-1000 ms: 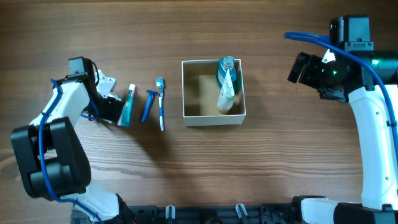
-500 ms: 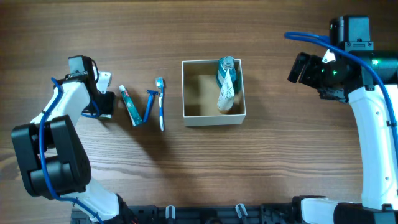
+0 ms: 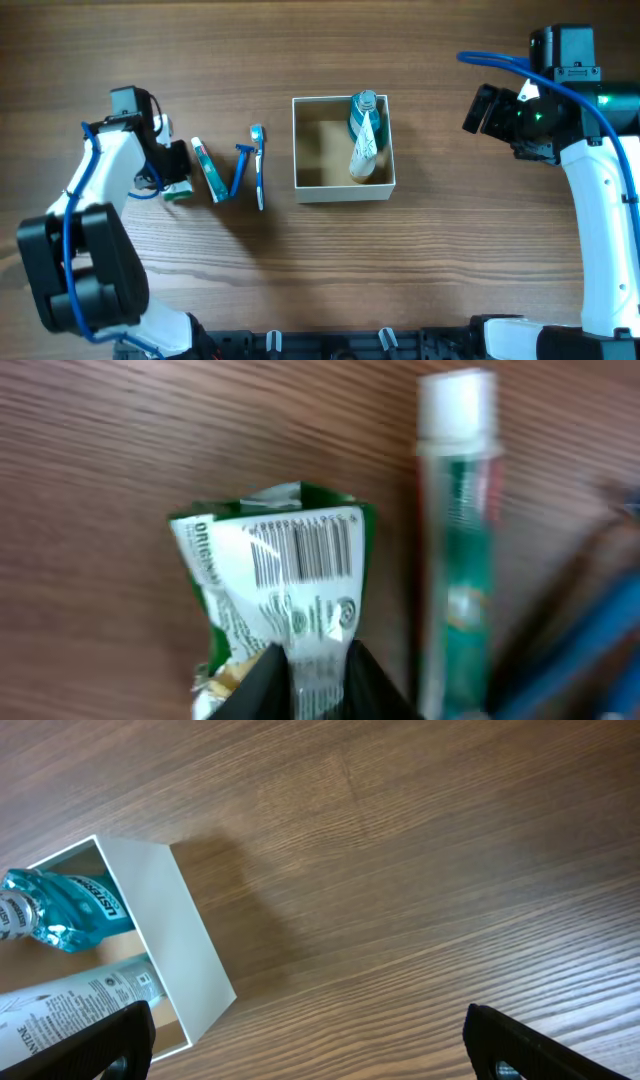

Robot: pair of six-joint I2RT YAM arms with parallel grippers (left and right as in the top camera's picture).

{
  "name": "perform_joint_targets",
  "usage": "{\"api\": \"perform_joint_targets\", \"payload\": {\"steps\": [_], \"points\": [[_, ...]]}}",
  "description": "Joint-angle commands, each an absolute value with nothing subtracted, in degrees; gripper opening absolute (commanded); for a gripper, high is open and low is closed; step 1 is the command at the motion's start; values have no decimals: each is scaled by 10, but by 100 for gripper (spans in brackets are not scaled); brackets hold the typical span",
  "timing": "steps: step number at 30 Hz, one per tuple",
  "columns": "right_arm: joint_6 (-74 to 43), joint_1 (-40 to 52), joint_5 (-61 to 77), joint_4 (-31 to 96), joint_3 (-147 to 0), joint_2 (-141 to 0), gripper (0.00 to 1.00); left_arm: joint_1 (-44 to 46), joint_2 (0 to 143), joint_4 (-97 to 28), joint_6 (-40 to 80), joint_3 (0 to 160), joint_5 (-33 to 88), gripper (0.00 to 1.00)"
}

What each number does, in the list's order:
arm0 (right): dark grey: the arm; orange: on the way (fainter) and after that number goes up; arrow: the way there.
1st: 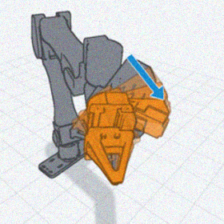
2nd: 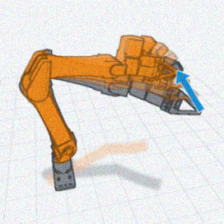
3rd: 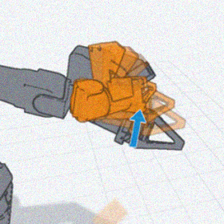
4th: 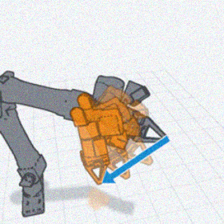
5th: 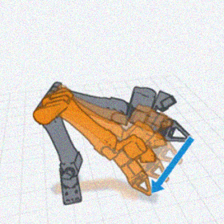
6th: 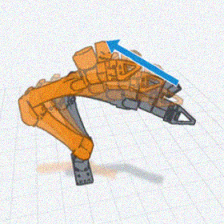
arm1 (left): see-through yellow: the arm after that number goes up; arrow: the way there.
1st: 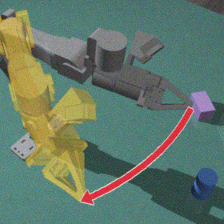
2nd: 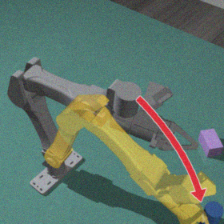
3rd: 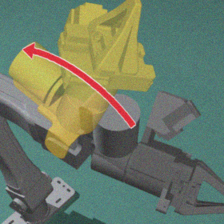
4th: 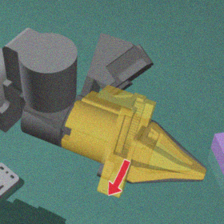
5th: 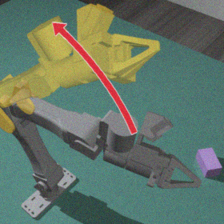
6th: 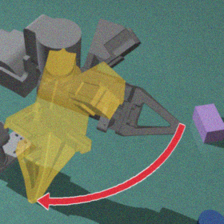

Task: Pack container
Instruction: 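Carry the soap package with the left gripper into the box and release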

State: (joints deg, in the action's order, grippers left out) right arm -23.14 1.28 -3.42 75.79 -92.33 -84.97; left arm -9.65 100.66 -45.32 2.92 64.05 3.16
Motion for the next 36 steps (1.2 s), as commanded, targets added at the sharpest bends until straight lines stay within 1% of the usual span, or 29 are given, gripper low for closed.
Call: {"api": "perform_joint_targets", "payload": {"steps": [1, 3, 6, 8, 9, 11, 12, 14, 17, 20, 25, 27, 32, 34, 36], "points": [[-241, 10, -30, 756, -926, -854, 100, -60, 931, -463, 54, 644, 62, 29], [-241, 10, -30, 756, -926, -854, 100, -50, 918, -463, 54, 644, 62, 39], [-241, 10, -30, 756, -926, -854, 100, -46, 917, -462, 54, 643, 61, 45], [-241, 10, -30, 756, -926, -854, 100, -48, 918, -467, 55, 643, 59, 52], [-241, 10, -30, 756, -926, -854, 100, -48, 918, -473, 66, 643, 55, 52], [-240, 10, -30, 756, -926, -854, 100, -48, 918, -490, 117, 637, 25, 53], [-241, 10, -30, 756, -926, -854, 100, -48, 918, -501, 158, 628, 7, 57], [-240, 10, -30, 756, -926, -854, 100, -48, 918, -501, 214, 605, -4, 72], [-241, 10, -30, 756, -926, -854, 100, -48, 921, -467, 276, 555, -4, 77], [-240, 10, -30, 756, -926, -854, 100, -48, 923, -432, 310, 521, -19, 78], [-241, 10, -30, 756, -926, -854, 100, -48, 947, -408, 309, 516, -71, 81], [-241, 10, -30, 756, -926, -854, 100, -48, 966, -388, 307, 516, -72, 83], [-240, 10, -30, 756, -926, -854, 100, -48, 1023, -333, 292, 516, -72, 84], [-241, 10, -30, 756, -926, -854, 100, -48, 1026, -329, 287, 516, -72, 79], [-241, 10, -30, 756, -926, -854, 100, -48, 1024, -322, 287, 517, -72, 68]]}}
